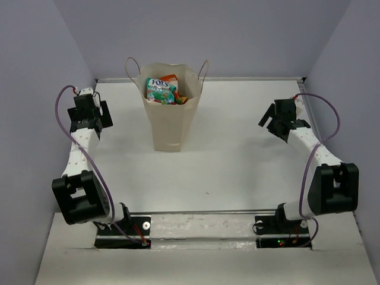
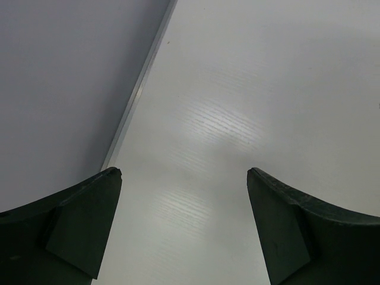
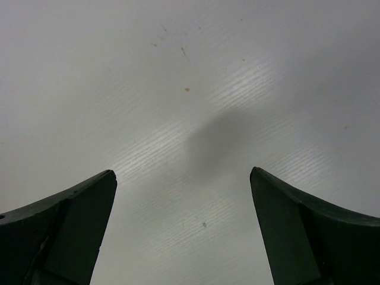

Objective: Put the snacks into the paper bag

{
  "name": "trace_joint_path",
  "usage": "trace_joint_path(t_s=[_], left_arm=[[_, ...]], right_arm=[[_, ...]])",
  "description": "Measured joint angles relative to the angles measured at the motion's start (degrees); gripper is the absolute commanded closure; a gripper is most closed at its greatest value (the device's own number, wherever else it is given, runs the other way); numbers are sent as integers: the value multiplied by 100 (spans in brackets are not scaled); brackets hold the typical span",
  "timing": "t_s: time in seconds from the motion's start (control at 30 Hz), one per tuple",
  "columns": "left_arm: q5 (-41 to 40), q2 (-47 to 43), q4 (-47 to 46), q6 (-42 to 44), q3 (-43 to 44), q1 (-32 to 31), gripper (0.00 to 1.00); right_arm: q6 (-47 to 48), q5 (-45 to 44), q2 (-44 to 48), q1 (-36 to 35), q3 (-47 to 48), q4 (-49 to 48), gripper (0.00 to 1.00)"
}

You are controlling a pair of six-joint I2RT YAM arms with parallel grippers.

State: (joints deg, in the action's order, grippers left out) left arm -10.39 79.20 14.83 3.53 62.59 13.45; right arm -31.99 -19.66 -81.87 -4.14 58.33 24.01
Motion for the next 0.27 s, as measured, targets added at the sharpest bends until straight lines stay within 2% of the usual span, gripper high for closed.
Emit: trace_joint_path(t_s=[0.27], left_arm=[[168, 0, -52, 7, 2, 0, 1]], right_arm=[[7, 22, 15, 0, -26, -258, 0]])
